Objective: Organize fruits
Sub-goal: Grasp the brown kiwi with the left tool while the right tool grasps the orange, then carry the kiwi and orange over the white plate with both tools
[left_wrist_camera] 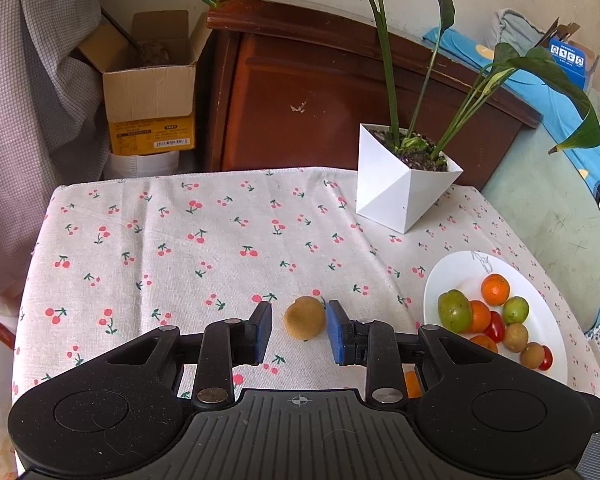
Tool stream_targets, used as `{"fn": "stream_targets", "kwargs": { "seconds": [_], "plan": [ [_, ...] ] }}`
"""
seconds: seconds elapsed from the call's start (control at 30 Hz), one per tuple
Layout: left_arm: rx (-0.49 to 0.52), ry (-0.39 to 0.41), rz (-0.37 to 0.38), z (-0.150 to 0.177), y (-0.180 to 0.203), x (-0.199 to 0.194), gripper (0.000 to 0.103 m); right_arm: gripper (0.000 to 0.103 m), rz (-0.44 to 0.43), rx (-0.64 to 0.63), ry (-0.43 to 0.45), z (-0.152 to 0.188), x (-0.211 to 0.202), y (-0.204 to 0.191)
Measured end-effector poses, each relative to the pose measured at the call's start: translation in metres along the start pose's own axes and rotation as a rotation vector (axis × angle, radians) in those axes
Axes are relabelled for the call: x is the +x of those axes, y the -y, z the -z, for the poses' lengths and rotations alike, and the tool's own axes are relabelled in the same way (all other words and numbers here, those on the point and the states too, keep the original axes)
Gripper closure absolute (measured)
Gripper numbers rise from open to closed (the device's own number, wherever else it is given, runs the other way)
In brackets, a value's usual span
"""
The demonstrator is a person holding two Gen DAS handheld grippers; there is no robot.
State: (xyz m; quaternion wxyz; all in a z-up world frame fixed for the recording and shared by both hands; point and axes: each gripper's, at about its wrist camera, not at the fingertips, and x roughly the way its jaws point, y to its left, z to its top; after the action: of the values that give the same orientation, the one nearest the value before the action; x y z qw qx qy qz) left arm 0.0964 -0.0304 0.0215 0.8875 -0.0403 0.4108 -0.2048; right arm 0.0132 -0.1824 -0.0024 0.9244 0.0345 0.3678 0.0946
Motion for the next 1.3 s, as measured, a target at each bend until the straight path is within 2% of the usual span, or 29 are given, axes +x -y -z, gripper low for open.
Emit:
{"fn": "stream_targets", "kwargs": {
  "seconds": [0.5,0.57,0.8,1.0,1.3],
  "plan": [
    [0.060,-0.021,-0.053,0.009,0.016,0.029,0.075,0.071,-0.012,0.041,0.006,0.002,-0.011,0.008],
    [0.091,-0.013,-0.061,0.010,0.020,0.030,0.077,0.071,-0.016,0.049,0.007,0.001,-0.011,0.008],
    [0.092,0.019,-0.060,0.011,0.021,0.024,0.078,0.071,-0.023,0.073,0.014,-0.002,-0.018,0.012],
    [0.100,0.076,-0.014,0.003,0.033,0.004,0.078,0.071,-0.008,0.150,0.052,-0.012,-0.039,0.028],
    [0.128,0.126,0.126,-0.006,0.066,-0.023,0.078,0.071,0.071,0.198,0.137,-0.040,-0.087,0.084]
  ]
}}
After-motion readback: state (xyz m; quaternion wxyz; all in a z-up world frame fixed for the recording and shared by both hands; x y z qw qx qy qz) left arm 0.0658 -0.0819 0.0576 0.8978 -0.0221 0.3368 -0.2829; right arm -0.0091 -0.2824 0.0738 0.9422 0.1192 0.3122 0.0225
